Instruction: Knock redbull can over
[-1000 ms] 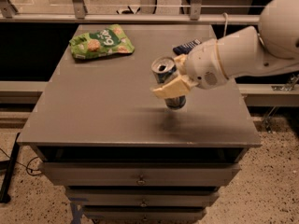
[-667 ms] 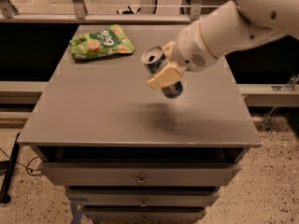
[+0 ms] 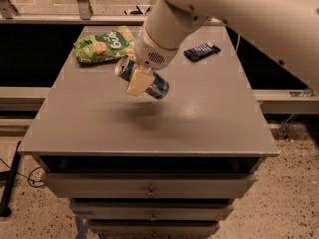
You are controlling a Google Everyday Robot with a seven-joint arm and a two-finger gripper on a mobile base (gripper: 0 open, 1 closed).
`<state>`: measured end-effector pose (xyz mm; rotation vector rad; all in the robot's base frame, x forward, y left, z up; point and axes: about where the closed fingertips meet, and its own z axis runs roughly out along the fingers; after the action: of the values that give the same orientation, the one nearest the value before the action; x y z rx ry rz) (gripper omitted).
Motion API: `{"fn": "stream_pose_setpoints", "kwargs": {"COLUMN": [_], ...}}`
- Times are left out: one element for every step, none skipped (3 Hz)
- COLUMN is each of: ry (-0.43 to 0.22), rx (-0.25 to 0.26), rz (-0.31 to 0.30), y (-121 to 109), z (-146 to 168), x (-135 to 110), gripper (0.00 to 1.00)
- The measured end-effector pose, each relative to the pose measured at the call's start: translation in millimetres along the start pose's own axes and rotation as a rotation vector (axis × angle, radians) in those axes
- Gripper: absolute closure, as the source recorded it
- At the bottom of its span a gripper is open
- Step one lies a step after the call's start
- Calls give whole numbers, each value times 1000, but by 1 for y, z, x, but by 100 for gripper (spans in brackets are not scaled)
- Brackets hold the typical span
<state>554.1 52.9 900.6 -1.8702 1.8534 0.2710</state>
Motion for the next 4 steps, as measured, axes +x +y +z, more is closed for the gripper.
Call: {"fn": "stream_pose_setpoints", "kwargs": {"ry": [156, 254, 277, 266], "rx": [-11, -15, -39, -73], "rz": [-55, -82, -79, -84], "y": [-9, -17, -22, -19], "z": [38, 62, 71, 76], "x": [-2, -6, -14, -25], "gripper": [100, 82, 58, 36]}}
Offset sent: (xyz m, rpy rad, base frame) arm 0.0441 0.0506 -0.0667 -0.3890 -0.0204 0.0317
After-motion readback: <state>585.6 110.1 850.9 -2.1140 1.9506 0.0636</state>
